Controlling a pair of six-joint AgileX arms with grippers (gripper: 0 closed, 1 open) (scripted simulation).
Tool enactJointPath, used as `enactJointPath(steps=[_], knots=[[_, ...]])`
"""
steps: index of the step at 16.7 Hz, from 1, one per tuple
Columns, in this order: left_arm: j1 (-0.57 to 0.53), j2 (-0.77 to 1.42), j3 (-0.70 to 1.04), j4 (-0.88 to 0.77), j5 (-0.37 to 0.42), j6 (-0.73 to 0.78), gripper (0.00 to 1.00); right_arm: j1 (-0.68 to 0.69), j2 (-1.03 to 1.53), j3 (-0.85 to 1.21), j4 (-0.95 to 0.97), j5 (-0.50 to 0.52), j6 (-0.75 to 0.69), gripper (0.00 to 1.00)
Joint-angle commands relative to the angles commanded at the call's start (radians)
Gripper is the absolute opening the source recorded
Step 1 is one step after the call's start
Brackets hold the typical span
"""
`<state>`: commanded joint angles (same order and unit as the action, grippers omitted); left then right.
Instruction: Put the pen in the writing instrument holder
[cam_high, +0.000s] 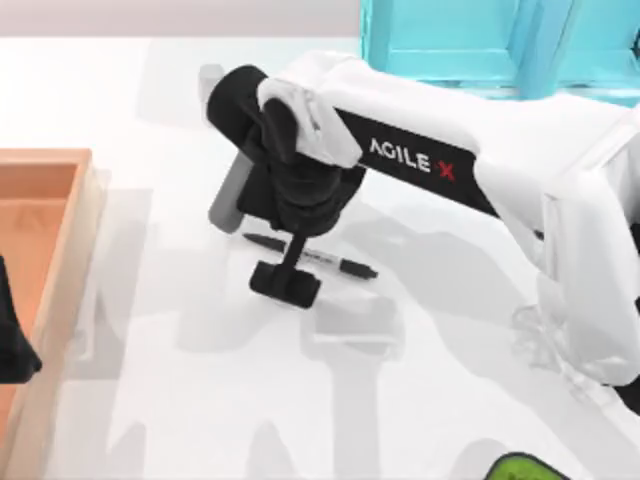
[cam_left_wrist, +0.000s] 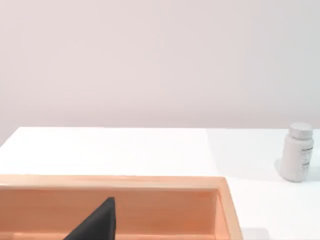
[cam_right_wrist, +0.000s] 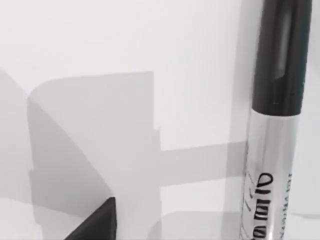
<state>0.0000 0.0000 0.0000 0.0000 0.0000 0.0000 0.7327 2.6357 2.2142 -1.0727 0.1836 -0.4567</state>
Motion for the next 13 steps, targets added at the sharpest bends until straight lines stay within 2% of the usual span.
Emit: enactJointPath(steps=[11,13], knots=[[0.000,0.000,0.000,0.000,0.000,0.000,1.00,0.000,0.000,0.000,0.000,0.000,0.000,0.02],[0.000,0.000,0.000,0.000,0.000,0.000,1.00,0.000,0.000,0.000,0.000,0.000,0.000,0.00]])
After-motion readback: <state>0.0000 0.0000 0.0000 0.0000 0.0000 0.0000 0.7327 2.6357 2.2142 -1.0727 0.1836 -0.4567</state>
